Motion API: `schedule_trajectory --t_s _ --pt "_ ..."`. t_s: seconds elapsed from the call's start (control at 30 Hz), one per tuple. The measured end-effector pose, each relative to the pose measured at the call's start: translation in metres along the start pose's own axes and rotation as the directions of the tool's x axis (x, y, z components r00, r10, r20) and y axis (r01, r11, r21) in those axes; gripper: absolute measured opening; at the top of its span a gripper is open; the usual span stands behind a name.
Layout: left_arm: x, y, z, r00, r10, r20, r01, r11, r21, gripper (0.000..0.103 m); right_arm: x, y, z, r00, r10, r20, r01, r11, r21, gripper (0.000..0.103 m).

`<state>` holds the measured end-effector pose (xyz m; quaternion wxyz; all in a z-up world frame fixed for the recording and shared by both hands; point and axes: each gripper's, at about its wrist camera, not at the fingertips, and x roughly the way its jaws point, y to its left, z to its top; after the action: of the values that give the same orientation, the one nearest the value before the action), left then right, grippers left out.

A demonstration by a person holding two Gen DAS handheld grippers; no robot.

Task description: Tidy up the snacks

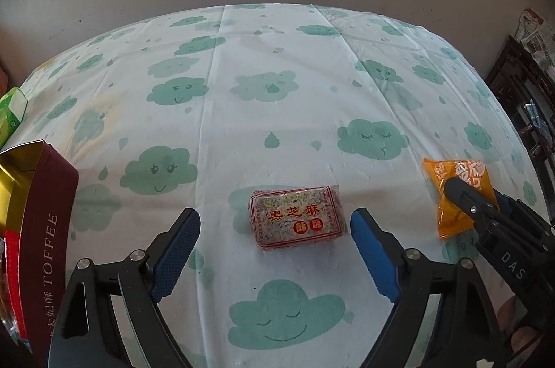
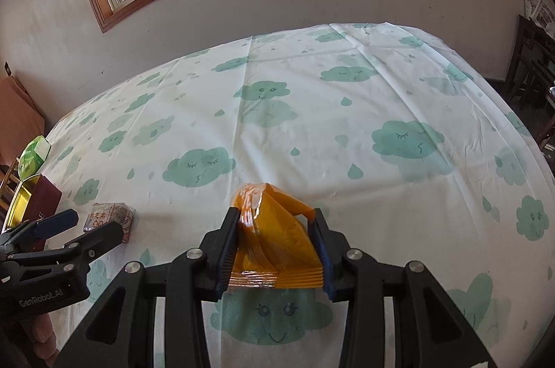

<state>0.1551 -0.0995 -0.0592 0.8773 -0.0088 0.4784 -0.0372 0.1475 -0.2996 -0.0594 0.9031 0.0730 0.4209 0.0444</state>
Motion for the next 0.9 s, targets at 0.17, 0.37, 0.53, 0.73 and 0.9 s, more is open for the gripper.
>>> schedule_trajectory --t_s 0.17,0.37,0.53,0.73,0.9 --pt "0.007 0.002 0.000 1.000 -0.009 0.002 0.009 1.000 -0.021 0.076 0.000 0.000 0.000 1.000 0.000 0.000 0.000 1.000 0.000 0.040" --pt "0.004 -0.002 -0.001 0.999 -0.025 0.022 0.025 1.000 0.014 0.047 0.000 0.000 0.000 1.000 0.000 0.000 0.000 1.000 0.000 0.041" --pt "0.001 0.004 -0.002 0.999 -0.046 0.019 0.046 0.999 -0.001 0.045 0.000 0.001 0.000 1.000 -0.007 -0.001 0.007 1.000 -0.006 0.041" --pt "-0.007 0.013 -0.009 0.998 -0.056 0.011 0.057 0.998 -0.026 0.045 0.001 0.004 0.000 1.000 -0.031 -0.004 0.031 0.999 -0.025 0.042" --pt "-0.023 0.018 -0.020 0.999 -0.045 0.027 0.045 0.999 -0.017 0.045 0.001 0.004 0.000 0.999 -0.032 -0.004 0.032 0.999 -0.026 0.042"
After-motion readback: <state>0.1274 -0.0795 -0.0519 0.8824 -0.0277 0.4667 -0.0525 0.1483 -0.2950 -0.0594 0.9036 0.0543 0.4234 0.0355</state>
